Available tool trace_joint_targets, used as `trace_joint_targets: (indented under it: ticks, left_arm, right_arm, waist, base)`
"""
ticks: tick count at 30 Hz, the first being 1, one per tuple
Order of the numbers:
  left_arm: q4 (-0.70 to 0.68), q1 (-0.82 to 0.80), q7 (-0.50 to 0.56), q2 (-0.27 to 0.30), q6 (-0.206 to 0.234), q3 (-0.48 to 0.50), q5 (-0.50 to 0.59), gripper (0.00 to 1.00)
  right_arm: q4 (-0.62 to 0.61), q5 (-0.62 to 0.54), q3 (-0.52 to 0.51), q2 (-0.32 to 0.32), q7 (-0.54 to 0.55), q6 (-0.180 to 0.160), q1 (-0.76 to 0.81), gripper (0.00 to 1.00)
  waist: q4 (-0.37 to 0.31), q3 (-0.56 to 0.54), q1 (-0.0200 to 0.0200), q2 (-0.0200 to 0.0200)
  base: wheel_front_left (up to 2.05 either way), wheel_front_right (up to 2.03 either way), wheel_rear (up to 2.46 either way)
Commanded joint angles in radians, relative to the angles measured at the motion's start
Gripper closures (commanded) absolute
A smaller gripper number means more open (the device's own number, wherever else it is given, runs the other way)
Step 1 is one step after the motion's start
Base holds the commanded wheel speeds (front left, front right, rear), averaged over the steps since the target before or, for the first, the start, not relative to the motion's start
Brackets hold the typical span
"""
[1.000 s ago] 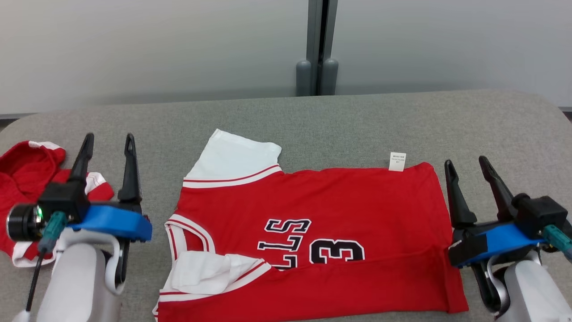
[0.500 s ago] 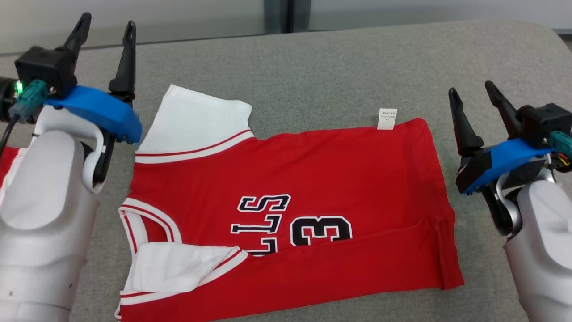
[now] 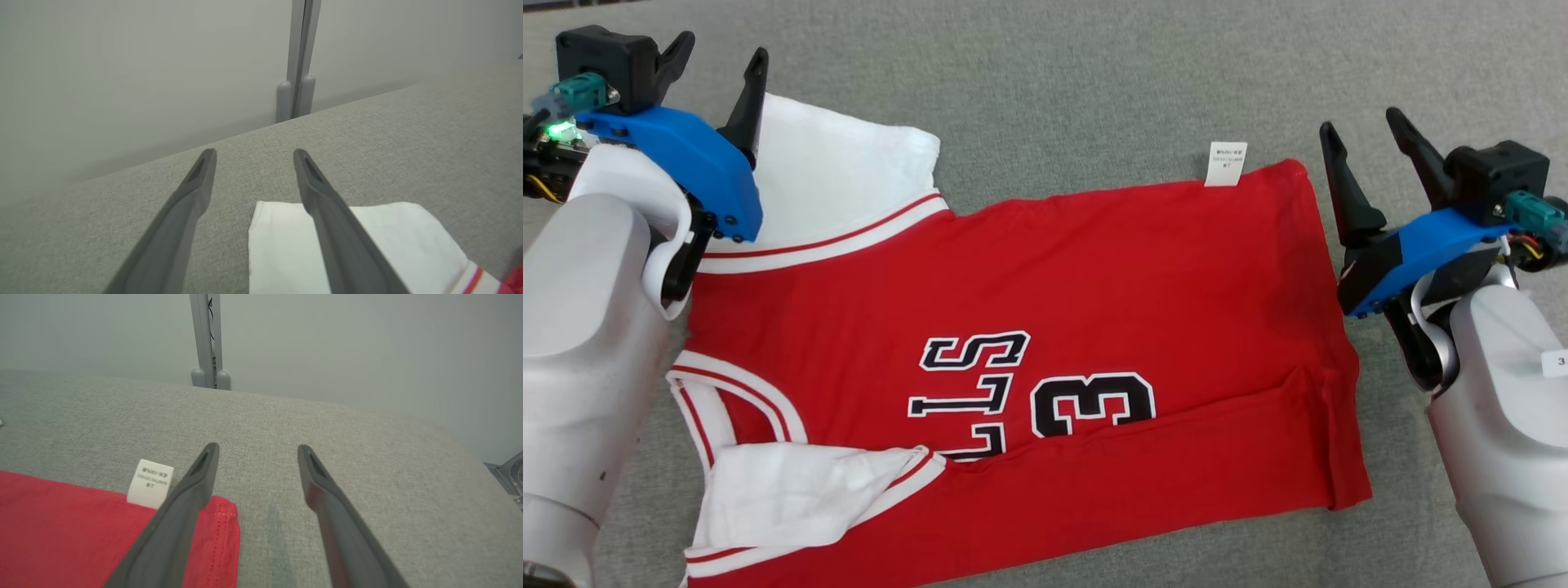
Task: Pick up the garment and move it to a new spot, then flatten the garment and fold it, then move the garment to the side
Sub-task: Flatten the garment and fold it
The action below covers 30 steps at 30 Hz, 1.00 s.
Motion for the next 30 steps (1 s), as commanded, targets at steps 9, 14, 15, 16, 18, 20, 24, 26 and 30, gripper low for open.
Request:
trace_joint_targets:
  ticks: [9,14,15,16,18,20,24,26,30]
  left_arm:
    - [0.071,-0.063,0.088,0.040,-0.001,-0.126,-0.180,0.00]
    - [0.075,-0.072,0.120,0.054,-0.001,-0.179,-0.264,0.00]
    - [0.072,-0.072,0.123,0.053,-0.001,-0.188,-0.279,0.00]
    - [0.070,-0.072,0.127,0.053,-0.001,-0.198,-0.296,0.00]
    - [0.067,-0.073,0.135,0.052,-0.001,-0.219,-0.324,0.00]
    - [0.064,-0.071,0.146,0.043,-0.001,-0.227,-0.369,0.00]
    - [0.061,-0.064,0.179,0.039,-0.001,-0.259,-0.436,0.51]
    - [0.052,-0.060,0.192,0.039,-0.001,-0.268,-0.474,1.00]
    - [0.034,-0.076,0.161,0.058,-0.001,-0.273,-0.526,1.00]
  right_arm:
    - [0.044,0.004,0.027,0.026,-0.032,0.000,-0.077,0.00]
    - [0.071,0.010,0.042,0.031,-0.049,0.000,-0.099,0.00]
    - [0.076,0.013,0.045,0.030,-0.051,0.000,-0.103,0.00]
    - [0.080,0.015,0.047,0.030,-0.052,0.000,-0.106,0.00]
    - [0.091,0.017,0.052,0.031,-0.058,0.000,-0.111,0.00]
    - [0.102,0.019,0.056,0.029,-0.059,0.000,-0.117,0.00]
    - [0.117,0.025,0.065,0.029,-0.064,0.000,-0.130,0.00]
    - [0.128,0.026,0.072,0.027,-0.063,0.000,-0.132,0.00]
    - [0.146,0.034,0.083,0.019,-0.058,0.000,-0.141,0.00]
  waist:
    - [-0.025,0.072,-0.0002,-0.0003]
    - [-0.032,0.089,-0.0002,-0.0003]
    - [-0.033,0.091,-0.0002,-0.0003]
    - [-0.034,0.094,-0.0002,-0.0003]
    - [-0.035,0.097,-0.0002,-0.0003]
    - [-0.036,0.101,-0.0002,-0.0003]
    - [-0.040,0.103,-0.0002,-0.0003]
    - [-0.041,0.103,-0.0002,-0.0003]
    - [-0.037,0.096,-0.0002,-0.0003]
  base:
    - [0.00,0.00,0.00]
    - [0.00,0.00,0.00]
    - [0.00,0.00,0.00]
    - [0.00,0.00,0.00]
    - [0.00,0.00,0.00]
    - [0.00,0.00,0.00]
    - [0.00,0.00,0.00]
    - [0.00,0.00,0.00]
    - [0.00,0.00,0.00]
